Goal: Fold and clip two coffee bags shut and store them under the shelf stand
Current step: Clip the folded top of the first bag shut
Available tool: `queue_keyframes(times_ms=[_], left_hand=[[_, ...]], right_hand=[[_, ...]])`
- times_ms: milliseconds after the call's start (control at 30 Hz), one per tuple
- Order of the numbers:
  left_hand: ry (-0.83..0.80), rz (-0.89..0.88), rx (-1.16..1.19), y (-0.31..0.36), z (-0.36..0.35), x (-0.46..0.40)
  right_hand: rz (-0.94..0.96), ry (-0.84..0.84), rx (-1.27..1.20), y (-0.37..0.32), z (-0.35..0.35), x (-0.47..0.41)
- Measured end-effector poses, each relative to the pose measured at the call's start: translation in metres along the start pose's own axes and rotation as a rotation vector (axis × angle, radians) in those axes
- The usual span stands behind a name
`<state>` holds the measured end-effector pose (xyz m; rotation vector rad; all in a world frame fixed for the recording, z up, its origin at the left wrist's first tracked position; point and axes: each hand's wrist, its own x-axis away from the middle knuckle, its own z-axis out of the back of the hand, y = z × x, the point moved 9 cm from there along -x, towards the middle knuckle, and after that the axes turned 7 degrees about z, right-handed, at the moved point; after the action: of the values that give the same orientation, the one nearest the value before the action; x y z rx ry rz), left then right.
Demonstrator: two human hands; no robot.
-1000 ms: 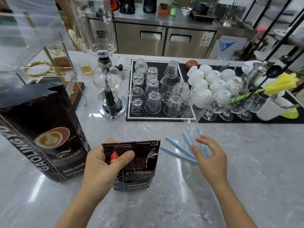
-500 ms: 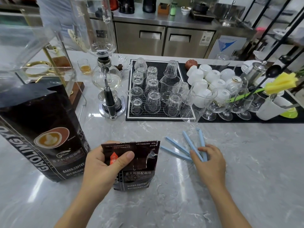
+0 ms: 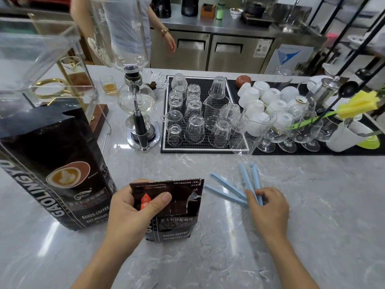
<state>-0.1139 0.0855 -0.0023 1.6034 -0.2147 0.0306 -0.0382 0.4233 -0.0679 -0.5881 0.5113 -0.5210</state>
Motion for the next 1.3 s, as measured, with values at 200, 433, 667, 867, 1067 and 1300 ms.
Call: queue_keyframes(times_ms=[200,433,667,867,1067,1300], left_hand=[[0.006,-0.011,-0.003,-0.001,0.001,-0.001],[0.017,-0.002,-0.007,-0.001,0.001,-0.001],[0.016,-0.004,-0.036,-0.001,0.001,-0.001],[0.019,0.002,-0.031,-0.002,0.002,-0.002],[0.022,0.021,-0.021,-0.002,0.003,-0.001],[0.009,0.046,0.009,-0.002,0.001,0.000]], right_hand=[[0.026,0.052,-0.034,-0.008,0.009,-0.002],[0.056,0.091,-0.086,-0.026,0.022,-0.006],[0.056,0.025,-0.409,-0.043,0.019,-0.004],[0.079,-0.053,-0.638,-0.072,0.018,-0.001],[0.117,-0.134,-0.861,-0.102,0.020,0.007],[0.231,-0.217,-0.990,-0.144,0.029,0.014]])
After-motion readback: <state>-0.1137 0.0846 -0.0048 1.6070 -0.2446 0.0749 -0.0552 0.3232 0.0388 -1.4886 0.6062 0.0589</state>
